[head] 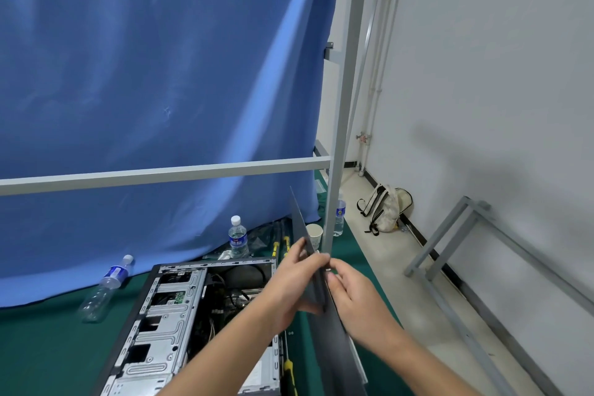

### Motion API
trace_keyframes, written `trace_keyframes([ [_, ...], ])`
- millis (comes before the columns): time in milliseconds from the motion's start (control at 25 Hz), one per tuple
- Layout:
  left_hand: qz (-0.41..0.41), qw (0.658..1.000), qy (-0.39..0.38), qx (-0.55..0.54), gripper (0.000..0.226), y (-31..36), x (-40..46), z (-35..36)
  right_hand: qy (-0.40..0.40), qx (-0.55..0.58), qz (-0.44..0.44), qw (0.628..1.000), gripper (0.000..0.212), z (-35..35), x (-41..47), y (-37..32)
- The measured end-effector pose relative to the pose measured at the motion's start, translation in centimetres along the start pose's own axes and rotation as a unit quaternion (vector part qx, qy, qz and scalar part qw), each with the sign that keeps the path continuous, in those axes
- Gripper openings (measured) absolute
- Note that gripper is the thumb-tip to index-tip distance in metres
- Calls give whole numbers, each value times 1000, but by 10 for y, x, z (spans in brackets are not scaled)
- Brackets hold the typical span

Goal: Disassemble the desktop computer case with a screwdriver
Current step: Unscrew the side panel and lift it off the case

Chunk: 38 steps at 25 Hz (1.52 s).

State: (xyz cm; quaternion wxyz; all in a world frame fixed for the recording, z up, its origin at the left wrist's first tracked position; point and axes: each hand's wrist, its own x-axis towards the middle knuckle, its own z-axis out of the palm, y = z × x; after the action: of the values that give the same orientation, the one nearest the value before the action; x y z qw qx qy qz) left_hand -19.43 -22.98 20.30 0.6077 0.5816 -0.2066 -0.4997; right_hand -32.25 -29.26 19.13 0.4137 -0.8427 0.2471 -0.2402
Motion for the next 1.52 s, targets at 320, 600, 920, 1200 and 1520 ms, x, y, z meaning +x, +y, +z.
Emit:
trace_keyframes([
  [320,-1,996,47,-73,26,-7,18,-28,-98,55,100,989,33,8,8,-24],
  [600,18,995,44,-88,21,7,41,-40,-153,-273,121,942,25,24,53,-56],
  [920,52,993,-103,26,33,12,66,-103,-111,-289,201,929,16,23,83,-16],
  [1200,-14,924,-55,377,64,-59,83,-196,-85,-320,280,901,14,55,100,23],
  [1520,-97,840,-124,520,73,-109,101,-194,-106,-380,291,872,26,101,99,73],
])
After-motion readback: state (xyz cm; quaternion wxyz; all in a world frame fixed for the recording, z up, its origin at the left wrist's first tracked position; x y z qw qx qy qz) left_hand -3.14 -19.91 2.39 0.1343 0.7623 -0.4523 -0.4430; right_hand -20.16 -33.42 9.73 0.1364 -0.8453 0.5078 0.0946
